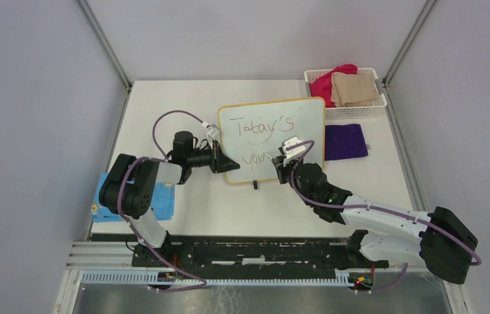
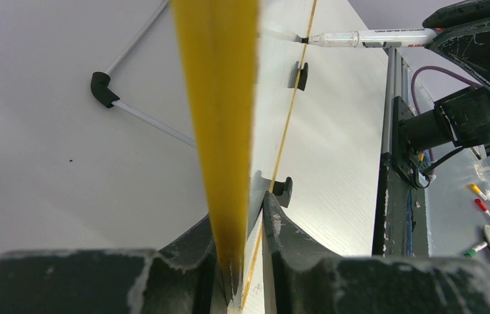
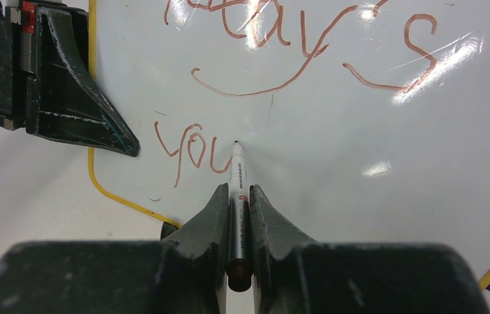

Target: Write a sentence on the whiteboard

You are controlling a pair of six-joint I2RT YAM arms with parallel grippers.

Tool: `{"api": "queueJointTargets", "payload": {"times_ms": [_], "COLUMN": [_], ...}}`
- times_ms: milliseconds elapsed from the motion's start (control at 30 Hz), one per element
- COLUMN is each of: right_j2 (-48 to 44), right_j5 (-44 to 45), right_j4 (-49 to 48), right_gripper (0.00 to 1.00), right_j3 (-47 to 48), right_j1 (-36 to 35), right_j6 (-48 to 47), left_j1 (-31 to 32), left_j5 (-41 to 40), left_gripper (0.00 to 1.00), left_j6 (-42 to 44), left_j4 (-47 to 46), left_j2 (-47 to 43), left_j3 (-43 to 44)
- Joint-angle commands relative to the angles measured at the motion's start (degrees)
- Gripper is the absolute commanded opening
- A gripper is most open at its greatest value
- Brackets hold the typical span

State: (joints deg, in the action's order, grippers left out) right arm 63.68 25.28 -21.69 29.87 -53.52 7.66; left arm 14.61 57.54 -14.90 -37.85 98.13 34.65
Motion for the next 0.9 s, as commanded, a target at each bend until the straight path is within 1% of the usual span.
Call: {"api": "queueJointTargets", "payload": {"times_ms": [0,300,567,700,867], "right_j2": [-0.6,-1.9,-3.7,-4.8,-6.6], "right_j5": [0.2,-1.6,-0.9,-0.7,-3.1], "right_j4": [-0.9,-0.8,-0.1,0.2,-1.1], "right_gripper": [0.00,0.00,0.00,0.00,0.00], "right_j3": [-1.1,-4.5,-5.9,-6.0,-4.8], "right_j1": [0.9,0.9,0.8,0.9,0.8], "right_j6": [0.4,2.0,2.3,2.3,2.0], "left_j1": [1.3,1.3,1.3,1.3,1.3], "left_j5": [-5.7,-5.7,-5.7,-5.8,-5.7], "left_gripper": [0.02,0.02,0.02,0.02,0.02], "left_j6": [3.2,3.2,3.2,3.2,3.1], "left_j4": [8.3,8.4,8.4,8.4,8.4], "left_j2": [2.7,2.7,2.7,2.8,2.6], "left_j3": [-0.6,-0.6,-0.6,-0.6,-0.7]}}
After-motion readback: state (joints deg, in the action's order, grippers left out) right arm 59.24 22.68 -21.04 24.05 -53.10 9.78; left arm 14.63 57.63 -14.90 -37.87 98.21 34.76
